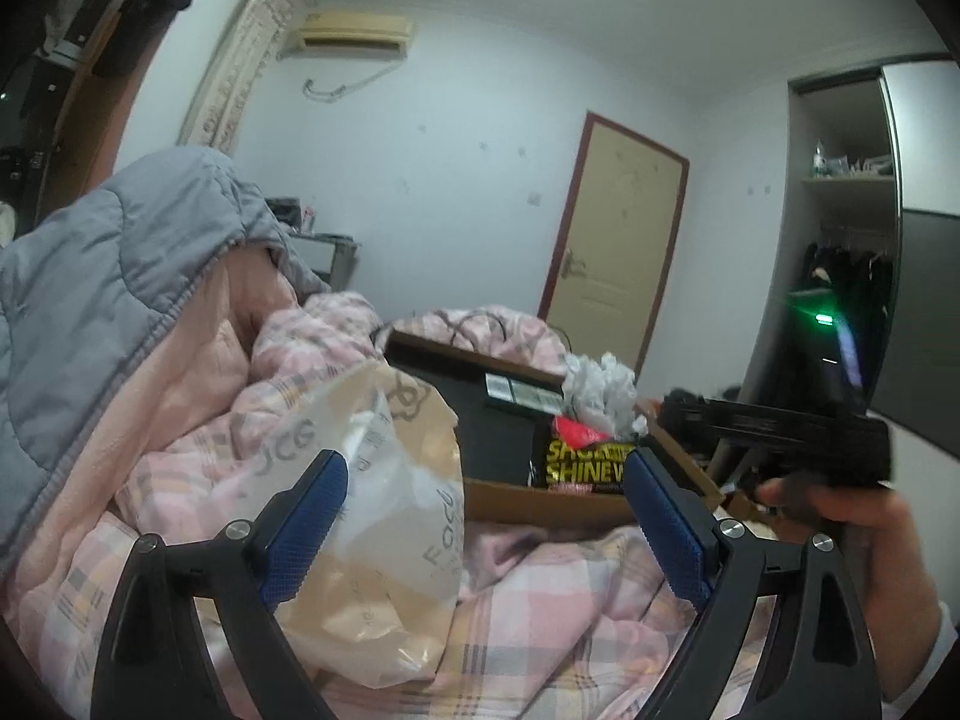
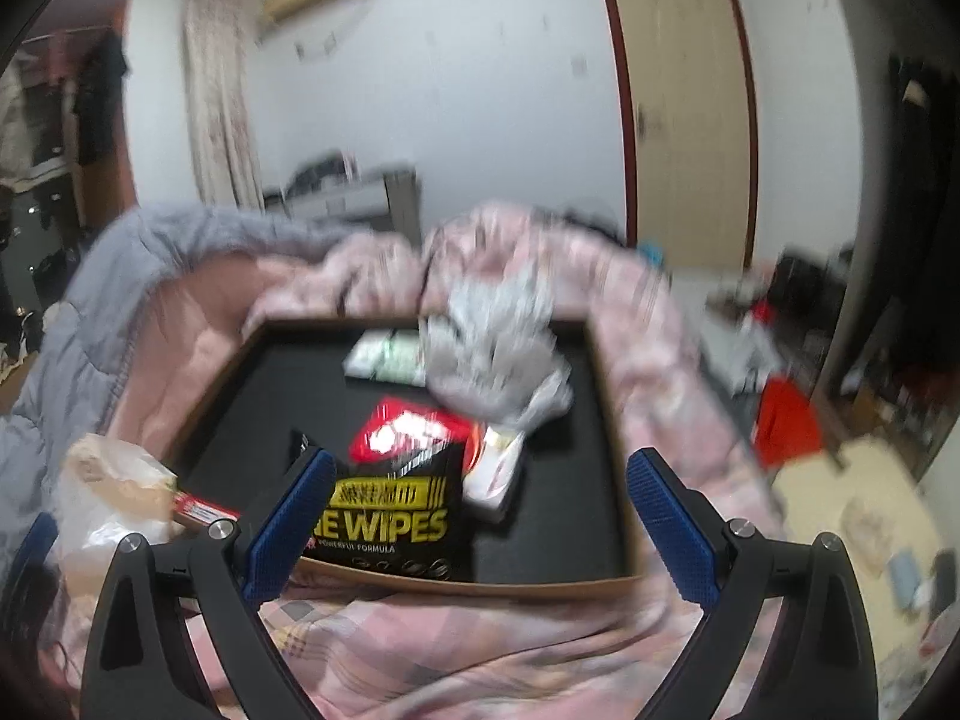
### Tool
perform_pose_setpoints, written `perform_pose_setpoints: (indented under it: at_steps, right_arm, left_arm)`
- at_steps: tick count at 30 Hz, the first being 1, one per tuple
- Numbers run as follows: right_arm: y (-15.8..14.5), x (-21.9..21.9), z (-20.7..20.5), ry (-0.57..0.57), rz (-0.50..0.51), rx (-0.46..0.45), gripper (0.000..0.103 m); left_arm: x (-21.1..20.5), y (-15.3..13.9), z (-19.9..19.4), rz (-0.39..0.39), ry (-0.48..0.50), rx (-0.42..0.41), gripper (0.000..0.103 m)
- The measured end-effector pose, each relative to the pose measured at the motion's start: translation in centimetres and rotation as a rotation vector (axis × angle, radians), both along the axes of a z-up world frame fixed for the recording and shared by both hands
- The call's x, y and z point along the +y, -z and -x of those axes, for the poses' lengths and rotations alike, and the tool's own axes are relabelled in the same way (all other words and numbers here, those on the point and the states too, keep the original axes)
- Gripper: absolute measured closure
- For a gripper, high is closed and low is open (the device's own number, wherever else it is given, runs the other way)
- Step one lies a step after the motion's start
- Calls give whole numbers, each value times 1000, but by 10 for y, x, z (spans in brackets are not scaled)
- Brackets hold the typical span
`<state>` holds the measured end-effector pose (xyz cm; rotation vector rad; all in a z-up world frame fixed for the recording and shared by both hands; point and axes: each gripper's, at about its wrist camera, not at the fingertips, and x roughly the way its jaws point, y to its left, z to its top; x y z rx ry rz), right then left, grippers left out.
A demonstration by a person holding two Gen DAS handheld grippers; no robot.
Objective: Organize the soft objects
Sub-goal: 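Lower the beige bag onto the duvet beside the tray, open left tool, then grasp the black Shoe Shine Wipes pack in the tray with the right tool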
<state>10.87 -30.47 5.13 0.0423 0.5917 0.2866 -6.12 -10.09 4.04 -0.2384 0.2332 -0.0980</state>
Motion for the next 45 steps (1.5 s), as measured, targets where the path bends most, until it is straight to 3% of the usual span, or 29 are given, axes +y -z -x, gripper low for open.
perform_pose_setpoints:
  at_steps: [5, 9, 13, 15, 16, 17, 18, 24, 31, 37, 41, 45]
  right_arm:
    - [22, 22, -16, -64, -6, 110, 6]
    - [27, 36, -17, -96, 51, 122, 6]
    - [33, 37, -19, -121, 31, 130, 6]
    - [34, 37, -19, -120, 21, 113, 7]
    - [35, 38, -20, -117, 23, 102, 11]
    - [36, 37, -17, -122, 20, 96, 27]
    - [36, 39, -17, -131, 16, 99, 36]
    - [34, 44, -10, -132, 27, 36, 48]
    - [20, 31, 15, -61, 17, -90, 53]
    - [-11, -23, 69, 0, -97, -246, 53]
    - [-8, -33, 86, -31, -109, -245, 53]
    - [15, -19, 83, -74, -27, -176, 53]
  left_arm:
    - [-1, 2, -5, -6, 12, 22, 11]
    - [-1, 3, -7, -10, 15, 30, 10]
    - [-3, 3, -7, -20, 14, 31, 10]
    - [-4, 3, -7, -23, 11, 29, 8]
    - [-4, 3, -6, -25, 9, 28, 0]
    - [-4, 3, -6, -26, 9, 26, 0]
    - [-5, 2, -5, -29, 9, 22, 0]
    - [-12, 0, -3, -73, 8, 1, 0]
    - [-12, 1, -2, -77, 11, -3, 0]
    - [-14, 1, -1, -82, 10, -2, 0]
    - [-15, 2, -1, -84, 9, 2, 0]
    - [-16, 2, -1, -86, 8, 5, 0]
